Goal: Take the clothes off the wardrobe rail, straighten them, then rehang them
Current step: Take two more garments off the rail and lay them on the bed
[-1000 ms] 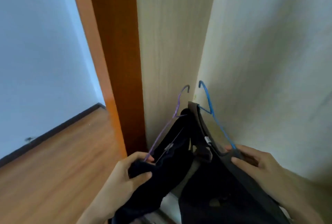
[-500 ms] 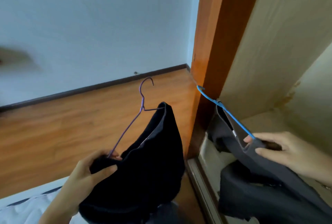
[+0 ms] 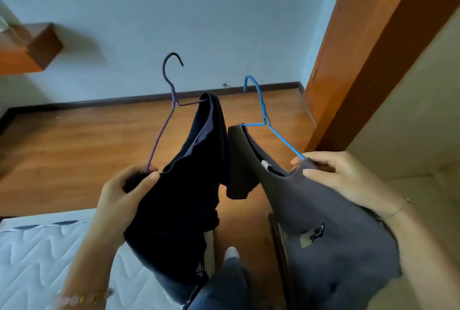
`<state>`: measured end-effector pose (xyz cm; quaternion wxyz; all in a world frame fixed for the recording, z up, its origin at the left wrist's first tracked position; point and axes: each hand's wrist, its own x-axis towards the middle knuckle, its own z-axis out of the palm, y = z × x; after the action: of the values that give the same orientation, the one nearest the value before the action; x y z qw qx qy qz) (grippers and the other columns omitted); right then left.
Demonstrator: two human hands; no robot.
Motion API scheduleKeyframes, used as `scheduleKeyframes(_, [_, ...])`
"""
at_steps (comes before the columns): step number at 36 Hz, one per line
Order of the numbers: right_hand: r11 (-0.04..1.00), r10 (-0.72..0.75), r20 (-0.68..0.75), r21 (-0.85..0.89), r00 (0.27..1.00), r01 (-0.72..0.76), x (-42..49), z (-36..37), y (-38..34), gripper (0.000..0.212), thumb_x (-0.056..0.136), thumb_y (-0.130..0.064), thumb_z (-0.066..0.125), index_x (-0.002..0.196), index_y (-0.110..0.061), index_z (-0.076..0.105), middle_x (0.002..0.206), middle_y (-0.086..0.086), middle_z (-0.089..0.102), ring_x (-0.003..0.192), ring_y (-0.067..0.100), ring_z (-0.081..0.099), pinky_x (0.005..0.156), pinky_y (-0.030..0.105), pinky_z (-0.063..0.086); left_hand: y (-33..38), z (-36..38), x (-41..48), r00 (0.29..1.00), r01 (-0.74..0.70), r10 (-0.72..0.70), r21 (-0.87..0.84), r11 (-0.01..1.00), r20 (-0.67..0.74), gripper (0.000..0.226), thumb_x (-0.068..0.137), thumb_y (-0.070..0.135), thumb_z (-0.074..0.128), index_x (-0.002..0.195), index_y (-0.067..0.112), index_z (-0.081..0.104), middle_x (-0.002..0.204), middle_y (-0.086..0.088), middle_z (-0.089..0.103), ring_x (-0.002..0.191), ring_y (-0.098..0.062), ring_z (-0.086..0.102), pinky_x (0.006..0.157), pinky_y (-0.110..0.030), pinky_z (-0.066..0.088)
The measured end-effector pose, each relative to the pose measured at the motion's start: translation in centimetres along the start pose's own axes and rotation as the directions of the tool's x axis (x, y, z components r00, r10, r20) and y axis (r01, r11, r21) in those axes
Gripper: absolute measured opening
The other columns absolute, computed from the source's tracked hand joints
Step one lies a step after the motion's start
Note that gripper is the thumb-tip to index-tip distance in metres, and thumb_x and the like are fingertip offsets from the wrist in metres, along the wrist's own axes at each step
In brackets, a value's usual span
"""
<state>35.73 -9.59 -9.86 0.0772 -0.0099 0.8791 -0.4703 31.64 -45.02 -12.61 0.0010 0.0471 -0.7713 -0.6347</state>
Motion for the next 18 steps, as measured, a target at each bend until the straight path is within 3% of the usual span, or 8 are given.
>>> scheduleKeyframes(2, [0.999,-0.038,0.002,0.013,0.999,0.038,2.4,0.3,-1.0,0.027,0.089,-0.009,0.058,0.102,-0.03,0.069,0.099,-0.02,0.071,0.094,-0.01,0.062,0.079,0.008,0.047,0.3,-0.4,1.2,0.996,0.009,-0.012,-0.024,1.0,-0.093,0.024,0.091,0.013,0.063,0.074,0.027,0.071,0.07,0.009,0.069,0.065,-0.004,0.064,0.059,-0.017,0.053])
scheduleKeyframes(5, [0.994,-0.094,0.003,0.053,0.996,0.094,6.6,0.8,-2.4,0.025,0.089,-0.008,0.058,0.103,-0.026,0.069,0.098,-0.013,0.072,0.095,-0.004,0.064,0.079,0.009,0.049,0.5,-0.9,3.6,0.982,-0.001,-0.004,-0.024,1.0,-0.191,0.018,0.093,0.016,0.06,0.079,0.022,0.07,0.064,0.013,0.067,0.058,0.003,0.062,0.053,-0.009,0.051])
scheduleKeyframes(10, [0.979,-0.16,-0.083,0.116,0.984,0.169,15.3,0.6,-4.0,0.023,0.089,-0.007,0.058,0.103,-0.021,0.07,0.098,-0.012,0.072,0.095,-0.001,0.065,0.081,0.013,0.051,0.2,-2.6,9.2,0.947,0.007,-0.007,-0.004,1.0,-0.32,0.017,0.093,0.018,0.06,0.079,0.021,0.068,0.063,0.014,0.068,0.059,0.002,0.062,0.064,-0.026,0.05])
scheduleKeyframes(12, [0.97,-0.182,-0.113,0.139,0.977,0.197,19.4,0.3,-4.6,0.024,0.088,-0.006,0.058,0.102,-0.021,0.07,0.1,-0.017,0.07,0.093,-0.005,0.064,0.078,0.007,0.049,0.1,-3.4,11.8,0.928,-0.018,0.024,0.021,1.0,-0.372,0.017,0.093,0.017,0.06,0.078,0.021,0.068,0.064,0.015,0.068,0.061,0.001,0.062,0.061,-0.019,0.051])
scheduleKeyframes(15, [0.969,-0.194,-0.109,0.132,0.975,0.208,26.2,0.1,-5.5,0.023,0.088,-0.007,0.059,0.105,-0.018,0.069,0.097,-0.01,0.072,0.096,-0.003,0.063,0.082,0.007,0.047,-0.4,-4.7,16.0,0.895,-0.031,0.038,0.024,0.999,-0.445,0.021,0.092,0.016,0.06,0.074,0.022,0.069,0.065,0.015,0.068,0.057,0.005,0.061,0.05,-0.004,0.046])
scheduleKeyframes(18, [0.973,-0.189,-0.073,0.118,0.979,0.196,32.9,0.6,-6.8,0.021,0.089,-0.006,0.057,0.106,-0.012,0.068,0.103,-0.01,0.069,0.098,-0.006,0.06,0.079,0.002,0.045,-0.7,-5.6,20.2,0.863,0.005,-0.021,-0.033,0.999,-0.504,0.02,0.093,0.017,0.06,0.076,0.024,0.069,0.064,0.01,0.066,0.062,-0.006,0.061,0.054,-0.013,0.05])
